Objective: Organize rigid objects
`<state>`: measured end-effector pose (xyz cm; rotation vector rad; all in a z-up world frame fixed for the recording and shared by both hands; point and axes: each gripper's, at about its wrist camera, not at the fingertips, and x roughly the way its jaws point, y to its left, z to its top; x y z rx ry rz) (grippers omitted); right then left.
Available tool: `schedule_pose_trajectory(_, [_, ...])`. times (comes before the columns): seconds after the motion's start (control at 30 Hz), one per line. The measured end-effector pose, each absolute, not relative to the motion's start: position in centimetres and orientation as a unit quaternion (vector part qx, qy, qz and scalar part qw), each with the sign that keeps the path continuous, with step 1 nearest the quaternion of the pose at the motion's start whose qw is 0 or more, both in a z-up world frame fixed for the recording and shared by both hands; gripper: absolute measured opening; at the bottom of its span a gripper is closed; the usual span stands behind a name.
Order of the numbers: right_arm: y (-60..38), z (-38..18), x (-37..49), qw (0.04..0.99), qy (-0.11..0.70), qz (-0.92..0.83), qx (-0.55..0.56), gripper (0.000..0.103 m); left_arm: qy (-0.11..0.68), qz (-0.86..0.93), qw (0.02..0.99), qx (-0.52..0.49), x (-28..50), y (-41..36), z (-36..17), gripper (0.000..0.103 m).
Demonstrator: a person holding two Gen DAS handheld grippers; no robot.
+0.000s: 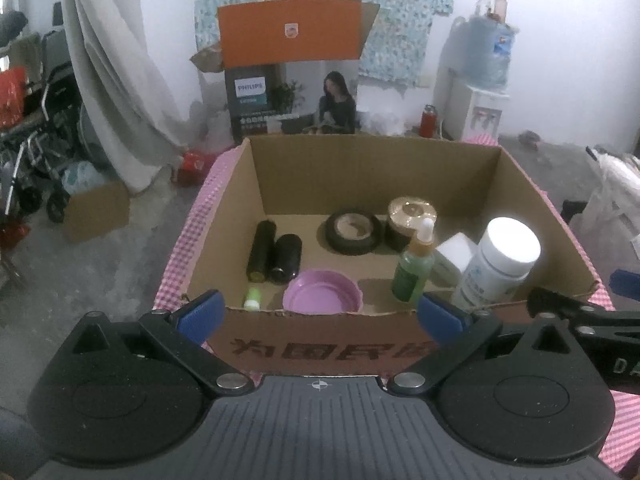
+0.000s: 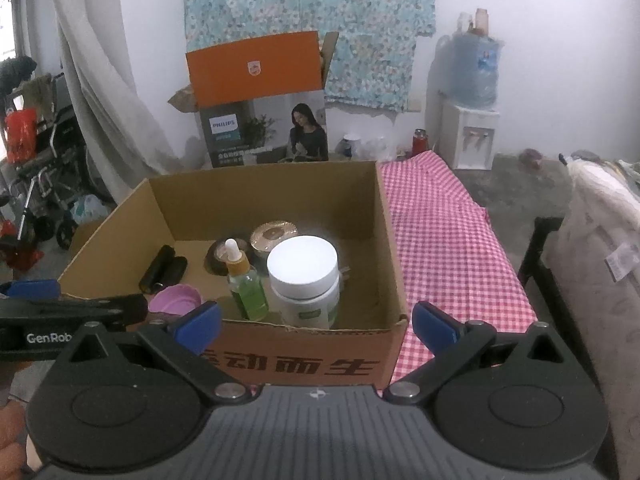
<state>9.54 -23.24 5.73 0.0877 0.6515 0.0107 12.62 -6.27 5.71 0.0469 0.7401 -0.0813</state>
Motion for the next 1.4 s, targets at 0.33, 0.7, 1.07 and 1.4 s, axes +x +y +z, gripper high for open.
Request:
schedule_pose_trajectory(0.33, [-23.09, 5.46, 10.34, 0.943, 0.33, -0.003, 0.049, 0.103, 0.369, -0.041, 0.928, 0.015, 12.75, -6.01, 5.57, 0.103])
schedule_pose_trajectory(0.7, [-23.27, 5.15, 10.45, 0.94, 0.336, -0.003, 0.055, 0.103, 0.371, -0.04, 0.927, 0.02, 12.8, -6.01, 5.29, 0.103])
schedule_pose_trajectory(1.07, [-23.3, 5.09, 10.51, 0.94, 0.337, -0.004, 0.054, 0.103, 0.368, -0.04, 0.929, 0.025, 12.74, -6.24, 5.44, 0.103])
schedule_pose_trajectory(1.4, [-23.38, 5.14, 10.41, 0.94, 0.336, -0.004, 0.055, 0.103, 0.366, -0.04, 0.93, 0.027, 12.62, -6.41, 5.64, 0.103])
